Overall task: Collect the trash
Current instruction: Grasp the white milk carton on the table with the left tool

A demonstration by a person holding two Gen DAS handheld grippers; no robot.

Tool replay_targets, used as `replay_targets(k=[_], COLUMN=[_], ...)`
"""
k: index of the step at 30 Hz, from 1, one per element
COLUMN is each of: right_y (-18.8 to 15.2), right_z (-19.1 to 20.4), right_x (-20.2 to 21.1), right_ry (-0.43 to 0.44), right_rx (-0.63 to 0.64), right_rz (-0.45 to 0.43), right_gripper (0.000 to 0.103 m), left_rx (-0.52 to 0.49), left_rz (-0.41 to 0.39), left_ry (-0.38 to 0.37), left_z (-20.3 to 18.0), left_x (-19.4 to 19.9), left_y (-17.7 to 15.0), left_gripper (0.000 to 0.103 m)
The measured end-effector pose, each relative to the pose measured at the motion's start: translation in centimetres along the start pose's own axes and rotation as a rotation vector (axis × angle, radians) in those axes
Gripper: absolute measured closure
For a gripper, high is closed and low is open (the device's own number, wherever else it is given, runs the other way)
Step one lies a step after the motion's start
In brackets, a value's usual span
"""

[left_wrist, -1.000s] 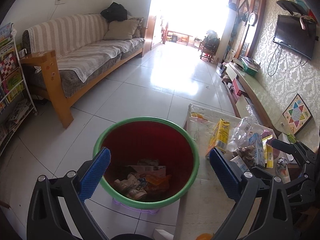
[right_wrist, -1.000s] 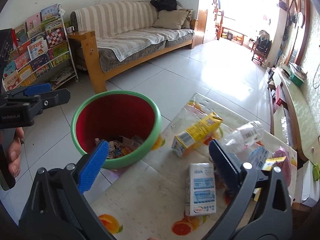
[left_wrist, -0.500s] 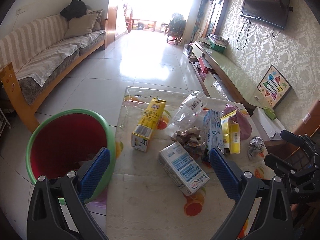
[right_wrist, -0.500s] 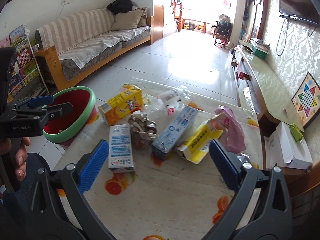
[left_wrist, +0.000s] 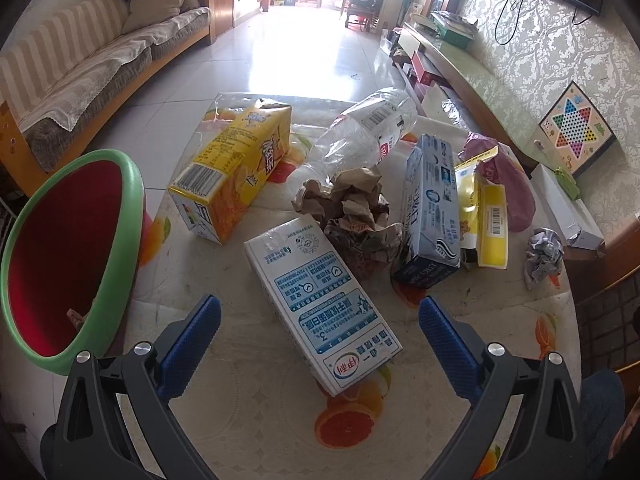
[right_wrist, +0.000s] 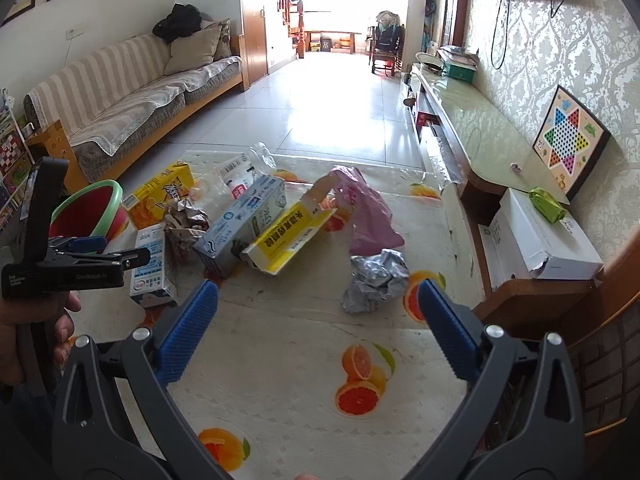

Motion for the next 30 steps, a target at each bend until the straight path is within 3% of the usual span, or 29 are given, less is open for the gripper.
replay_targets(k=[12,20,25,30], right_y=[-2.4,-3.4,-3.2,-2.3], right_z=[-4.5,-5.3,-5.3,-5.4], right_x=[0.2,-0.6,-1.6,-3.5], right_ry=[-0.036,-0.048,-0.05,-0.052], right_rx=[-0.077,-0.097,-0.094,-0.099], right_rz=[0.026,0.047,0.057,0.068], right_gripper=[0.005,0.005,0.005,0.005], left_rx=[0.033,0.048,0.035,0.037], left_rz=[0.111,0.141,0.111,0.063], left_ry=[0.085,0.083,0.067,0.06], left_z=[-0.6,0.1,0.5,1.2], left_x=[-3.8,-4.7,-3.3,-1.2], left_y=[0.2,-0.9,-1.1,-1.2], left_gripper=[0.01,0.044,0.052,0.053])
Point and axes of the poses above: each gripper's, at about its wrist camera, not at the fingertips, and x roughly against the way its jaws point, z to its left, y to its top, the point moved 6 cm from there along -x, roughly the way its jaws point, and after that the axes turned 11 degrees about -x, right-handed, at the moved point
